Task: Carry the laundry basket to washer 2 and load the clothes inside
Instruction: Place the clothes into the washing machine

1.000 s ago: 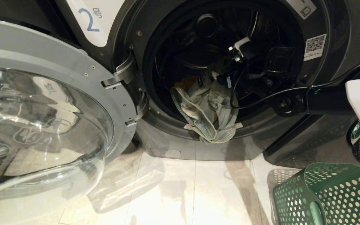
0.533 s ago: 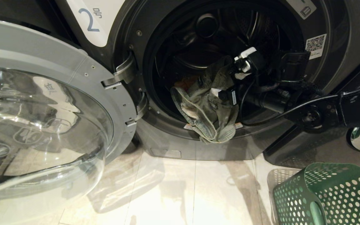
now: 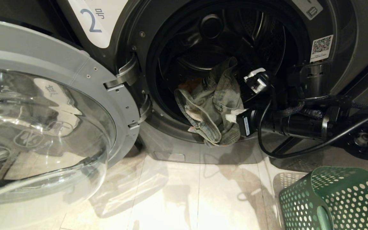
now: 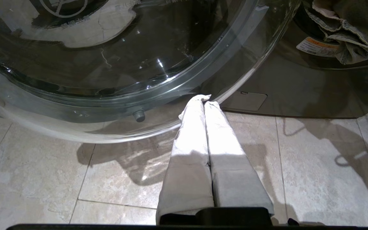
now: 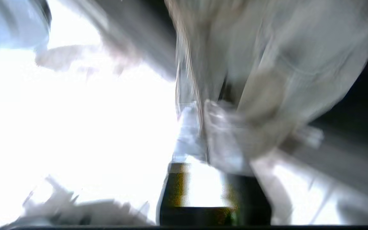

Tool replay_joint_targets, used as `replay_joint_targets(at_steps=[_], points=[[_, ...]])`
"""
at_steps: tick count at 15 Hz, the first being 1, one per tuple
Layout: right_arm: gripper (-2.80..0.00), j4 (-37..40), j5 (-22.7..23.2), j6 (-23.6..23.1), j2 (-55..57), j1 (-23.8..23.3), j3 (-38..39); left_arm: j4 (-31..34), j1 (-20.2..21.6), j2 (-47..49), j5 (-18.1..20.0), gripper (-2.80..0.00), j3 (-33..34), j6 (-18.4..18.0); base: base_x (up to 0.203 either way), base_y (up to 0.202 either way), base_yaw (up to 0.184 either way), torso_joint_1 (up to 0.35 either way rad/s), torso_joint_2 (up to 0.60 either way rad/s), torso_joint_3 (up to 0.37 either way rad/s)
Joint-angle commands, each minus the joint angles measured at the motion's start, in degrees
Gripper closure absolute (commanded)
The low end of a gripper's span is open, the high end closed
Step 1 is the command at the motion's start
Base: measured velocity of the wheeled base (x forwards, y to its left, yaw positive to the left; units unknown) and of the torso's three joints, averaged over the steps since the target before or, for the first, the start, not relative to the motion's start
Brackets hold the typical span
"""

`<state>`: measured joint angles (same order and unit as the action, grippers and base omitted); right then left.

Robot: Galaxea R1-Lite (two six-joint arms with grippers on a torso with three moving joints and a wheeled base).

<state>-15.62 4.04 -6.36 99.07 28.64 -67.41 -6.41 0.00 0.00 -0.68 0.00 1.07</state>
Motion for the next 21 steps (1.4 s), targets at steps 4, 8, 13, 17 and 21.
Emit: replay_joint_targets(at_steps=[4, 8, 13, 17, 21], points=[[0.00, 14.31, -0.45, 1.03, 2.59, 0.22, -5.76, -0.09, 0.00, 0.00, -0.02, 0.00, 2.29, 0.07, 0.000, 0.000, 0.000, 0.000, 0.00, 0.000], [0.00, 23.07, -0.60, 1.13, 1.34, -0.82, -13.81, -0.09, 0.00, 0.00, -0.02, 0.00, 2.29, -0.01, 0.000, 0.000, 0.000, 0.000, 0.00, 0.000], [0.00, 22.74, -3.01, 0.83, 0.44, -0.86, -14.26, -0.06, 0.00, 0.00, -0.02, 0.00, 2.29, 0.06, 0.000, 0.000, 0.000, 0.000, 0.00, 0.000], [0.00, 22.74, -5.97, 0.83, 0.68, -0.86, -13.88, -0.09, 0.00, 0.00, -0.02, 0.00, 2.29, 0.07, 0.000, 0.000, 0.000, 0.000, 0.00, 0.000], [0.00, 22.74, -6.06, 0.83, 0.80, -0.86, -14.06, -0.05, 0.00, 0.00, -0.02, 0.00, 2.29, 0.03, -0.001, -0.003, 0.089, 0.002, 0.00, 0.002]])
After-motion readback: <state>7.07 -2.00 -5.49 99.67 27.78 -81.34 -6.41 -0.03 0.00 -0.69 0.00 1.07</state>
